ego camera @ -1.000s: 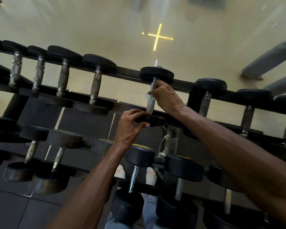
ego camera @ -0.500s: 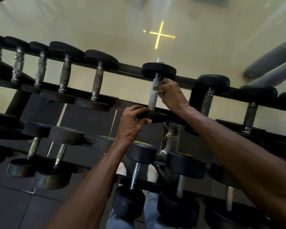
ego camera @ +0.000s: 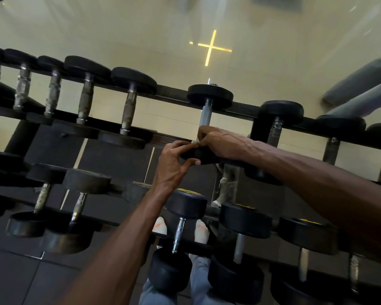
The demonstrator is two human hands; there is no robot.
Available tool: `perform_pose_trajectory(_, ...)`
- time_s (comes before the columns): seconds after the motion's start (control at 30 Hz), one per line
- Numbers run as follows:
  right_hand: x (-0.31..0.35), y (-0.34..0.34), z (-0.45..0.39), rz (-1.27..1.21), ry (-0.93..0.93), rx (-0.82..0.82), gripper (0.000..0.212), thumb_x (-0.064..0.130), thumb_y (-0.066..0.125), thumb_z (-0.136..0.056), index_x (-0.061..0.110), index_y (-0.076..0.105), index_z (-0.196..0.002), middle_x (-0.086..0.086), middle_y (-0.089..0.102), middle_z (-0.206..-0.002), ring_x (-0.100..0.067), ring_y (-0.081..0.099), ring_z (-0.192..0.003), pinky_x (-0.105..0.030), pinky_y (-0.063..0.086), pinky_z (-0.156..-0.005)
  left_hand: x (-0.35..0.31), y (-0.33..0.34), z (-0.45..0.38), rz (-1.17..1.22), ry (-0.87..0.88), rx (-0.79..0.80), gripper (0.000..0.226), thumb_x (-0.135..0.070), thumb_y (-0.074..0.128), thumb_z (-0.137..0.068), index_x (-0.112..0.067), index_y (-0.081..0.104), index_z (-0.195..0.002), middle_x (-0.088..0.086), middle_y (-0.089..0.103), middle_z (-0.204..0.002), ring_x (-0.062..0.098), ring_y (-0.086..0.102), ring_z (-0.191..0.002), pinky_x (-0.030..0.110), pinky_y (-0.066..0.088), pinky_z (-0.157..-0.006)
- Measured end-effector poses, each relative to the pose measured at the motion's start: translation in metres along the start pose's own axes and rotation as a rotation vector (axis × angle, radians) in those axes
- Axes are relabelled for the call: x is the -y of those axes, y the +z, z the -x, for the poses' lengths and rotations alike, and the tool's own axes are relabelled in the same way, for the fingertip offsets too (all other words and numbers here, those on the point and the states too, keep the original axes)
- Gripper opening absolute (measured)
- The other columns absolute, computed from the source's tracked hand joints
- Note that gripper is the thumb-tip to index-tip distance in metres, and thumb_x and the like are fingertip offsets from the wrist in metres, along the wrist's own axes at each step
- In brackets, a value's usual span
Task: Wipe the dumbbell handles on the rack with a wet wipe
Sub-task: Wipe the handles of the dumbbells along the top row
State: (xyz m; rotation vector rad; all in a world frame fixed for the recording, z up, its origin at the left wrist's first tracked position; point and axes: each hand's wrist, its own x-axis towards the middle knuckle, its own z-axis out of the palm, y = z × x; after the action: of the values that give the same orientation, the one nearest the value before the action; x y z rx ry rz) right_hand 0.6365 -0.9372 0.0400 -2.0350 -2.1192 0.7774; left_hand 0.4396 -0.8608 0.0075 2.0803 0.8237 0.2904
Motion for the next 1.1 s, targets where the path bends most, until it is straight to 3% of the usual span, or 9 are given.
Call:
perform_pose_trajectory(0.1, -0.002, -0.002, -0.004, 0.081, -0.05, -0.064, 0.038, 0.049, 0.05, -0.099, 0.02, 0.073, -0.101, 0.007, 0.047, -0.096, -0.01, 0.053, -0.078, -0.034, 0.052, -0.072, 0.0, 0.001, 0.001, 0.002, 0.005, 0.001, 0.05, -0.036, 0.085, -0.081, -0.025, 0.072, -0.128, 0.0, 0.064, -0.13, 0.015, 0.05, -0.123, 0.021, 0.038, -0.101)
perform_pose_trajectory(0.2, -0.02, -0.014, -0.016, 0.106, 0.022, -0.264, 0.022, 0.015, 0.055, -0.102, 0.011, 0.074, -0.111, 0.001, 0.05, -0.102, -0.01, 0.051, -0.083, -0.027, 0.053, -0.075, 0.004, 0.001, 0.0, -0.013, 0.028, -0.018, 0.047, -0.037, 0.085, -0.08, -0.025, 0.075, -0.124, -0.003, 0.065, -0.128, 0.012, 0.051, -0.12, 0.009, 0.033, -0.098)
perform_pose_trajectory(0.3, -0.029, -0.015, -0.023, 0.078, 0.142, -0.394, 0.027, -0.004, 0.058, -0.097, 0.006, 0.074, -0.116, -0.005, 0.053, -0.109, -0.015, 0.056, -0.091, -0.023, 0.053, -0.083, 0.004, 0.001, 0.0, -0.017, 0.028, -0.022, 0.046, -0.037, 0.085, -0.08, -0.026, 0.075, -0.123, -0.003, 0.065, -0.128, 0.01, 0.05, -0.118, 0.005, 0.031, -0.096)
perform_pose_trajectory(0.47, -0.005, 0.011, -0.007, 0.01, 0.076, -0.337, 0.023, 0.007, 0.063, -0.096, 0.005, 0.073, -0.116, -0.004, 0.057, -0.107, -0.015, 0.058, -0.091, -0.027, 0.054, -0.086, 0.0, 0.0, 0.002, -0.011, 0.014, -0.005, 0.047, -0.034, 0.084, -0.082, -0.024, 0.073, -0.126, -0.001, 0.063, -0.13, 0.007, 0.045, -0.119, 0.021, 0.036, -0.1)
perform_pose_trajectory(0.6, -0.007, 0.01, -0.005, -0.021, 0.084, -0.327, 0.019, 0.011, 0.061, -0.099, 0.006, 0.074, -0.112, -0.003, 0.061, -0.107, -0.019, 0.065, -0.091, -0.033, 0.057, -0.088, 0.002, 0.0, 0.001, -0.003, 0.017, -0.015, 0.048, -0.036, 0.084, -0.081, -0.025, 0.073, -0.126, -0.007, 0.06, -0.128, 0.007, 0.046, -0.12, 0.022, 0.039, -0.101)
perform_pose_trajectory(0.73, -0.008, 0.014, -0.002, 0.051, 0.01, -0.211, 0.026, 0.034, 0.055, -0.104, 0.014, 0.067, -0.114, 0.001, 0.046, -0.108, -0.014, 0.049, -0.093, -0.03, 0.049, -0.085, 0.004, 0.001, 0.001, -0.014, 0.015, -0.003, 0.049, -0.038, 0.084, -0.081, -0.025, 0.073, -0.126, 0.001, 0.064, -0.131, 0.012, 0.049, -0.123, 0.02, 0.038, -0.101)
perform_pose_trajectory(0.9, -0.007, 0.009, 0.003, 0.116, -0.085, -0.137, 0.031, 0.042, 0.039, -0.109, 0.02, 0.059, -0.113, 0.003, 0.041, -0.104, -0.013, 0.044, -0.091, -0.031, 0.048, -0.077, 0.004, 0.002, 0.0, -0.012, 0.011, -0.001, 0.051, -0.037, 0.085, -0.08, -0.023, 0.072, -0.128, 0.003, 0.064, -0.131, 0.016, 0.05, -0.124, 0.029, 0.042, -0.104)
perform_pose_trajectory(1.0, -0.012, -0.003, -0.008, 0.145, -0.074, -0.168, 0.03, 0.03, 0.044, -0.105, 0.013, 0.068, -0.113, 0.0, 0.048, -0.106, -0.01, 0.044, -0.094, -0.023, 0.045, -0.078, 0.005, 0.001, 0.0, -0.008, 0.011, -0.002, 0.05, -0.036, 0.086, -0.08, -0.024, 0.073, -0.126, 0.002, 0.064, -0.13, 0.016, 0.052, -0.123, 0.024, 0.04, -0.103)
perform_pose_trajectory(1.1, -0.022, -0.016, -0.023, 0.123, 0.103, -0.352, 0.027, 0.004, 0.051, -0.099, 0.007, 0.073, -0.115, -0.007, 0.052, -0.108, -0.014, 0.049, -0.094, -0.025, 0.049, -0.082, 0.006, 0.001, -0.001, -0.008, 0.018, -0.004, 0.048, -0.037, 0.086, -0.08, -0.025, 0.074, -0.125, 0.0, 0.065, -0.129, 0.015, 0.052, -0.123, 0.013, 0.036, -0.101)
